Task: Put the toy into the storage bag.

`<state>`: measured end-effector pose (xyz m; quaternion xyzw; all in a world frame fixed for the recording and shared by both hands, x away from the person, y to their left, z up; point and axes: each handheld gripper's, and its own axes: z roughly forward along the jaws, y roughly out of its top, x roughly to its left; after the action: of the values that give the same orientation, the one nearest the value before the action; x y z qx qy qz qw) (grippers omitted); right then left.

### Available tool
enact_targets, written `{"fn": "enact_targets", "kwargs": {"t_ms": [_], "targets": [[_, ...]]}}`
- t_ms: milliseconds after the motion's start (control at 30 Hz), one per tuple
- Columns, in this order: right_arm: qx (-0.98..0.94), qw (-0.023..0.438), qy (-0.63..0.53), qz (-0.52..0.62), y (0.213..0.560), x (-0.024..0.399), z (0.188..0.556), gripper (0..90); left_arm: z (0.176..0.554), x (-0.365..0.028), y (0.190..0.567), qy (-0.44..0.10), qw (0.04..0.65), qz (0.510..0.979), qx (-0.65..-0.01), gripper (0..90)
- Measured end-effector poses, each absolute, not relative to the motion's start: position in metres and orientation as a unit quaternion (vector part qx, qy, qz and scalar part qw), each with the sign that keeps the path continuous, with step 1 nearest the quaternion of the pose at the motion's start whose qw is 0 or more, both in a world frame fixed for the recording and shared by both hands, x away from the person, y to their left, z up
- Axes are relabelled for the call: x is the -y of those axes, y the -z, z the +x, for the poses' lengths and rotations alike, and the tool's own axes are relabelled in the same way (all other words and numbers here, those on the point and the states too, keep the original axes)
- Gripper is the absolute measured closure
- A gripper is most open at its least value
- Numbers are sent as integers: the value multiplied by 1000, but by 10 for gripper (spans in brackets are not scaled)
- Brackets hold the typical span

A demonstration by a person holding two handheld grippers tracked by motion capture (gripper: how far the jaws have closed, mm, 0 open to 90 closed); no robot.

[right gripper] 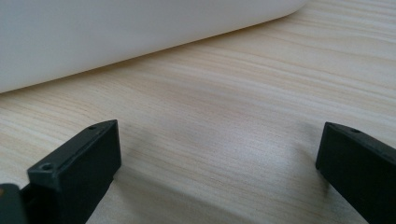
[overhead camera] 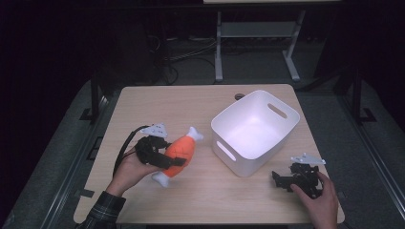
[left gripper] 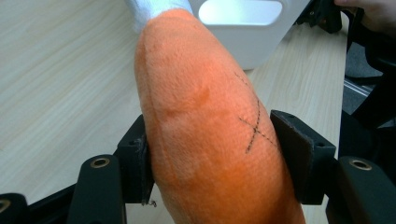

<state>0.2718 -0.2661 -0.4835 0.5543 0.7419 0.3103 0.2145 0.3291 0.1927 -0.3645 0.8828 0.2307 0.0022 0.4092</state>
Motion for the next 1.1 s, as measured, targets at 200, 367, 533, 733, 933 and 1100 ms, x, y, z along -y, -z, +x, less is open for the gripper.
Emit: {"fn": "enact_targets", "kwargs": {"t_ms": [200, 367, 533, 733, 933, 1100], "targets": [[-742, 214, -310, 555, 483, 266, 272, 0, 337, -187, 354, -7, 411, 883, -226, 364], [-742, 214, -310, 555, 483, 266, 272, 0, 342, -183, 345, -10, 415, 882, -221, 365], [-742, 215, -310, 555, 483, 266, 272, 0, 348, -180, 338, -11, 417, 883, -217, 365], [-742, 214, -310, 554, 483, 266, 272, 0, 355, -174, 329, -15, 422, 881, -212, 365], [-742, 215, -310, 554, 483, 266, 272, 0, 363, -168, 320, -18, 424, 882, -208, 366], [-742, 214, -310, 555, 483, 266, 272, 0, 370, -159, 311, -19, 425, 883, -200, 366]]}}
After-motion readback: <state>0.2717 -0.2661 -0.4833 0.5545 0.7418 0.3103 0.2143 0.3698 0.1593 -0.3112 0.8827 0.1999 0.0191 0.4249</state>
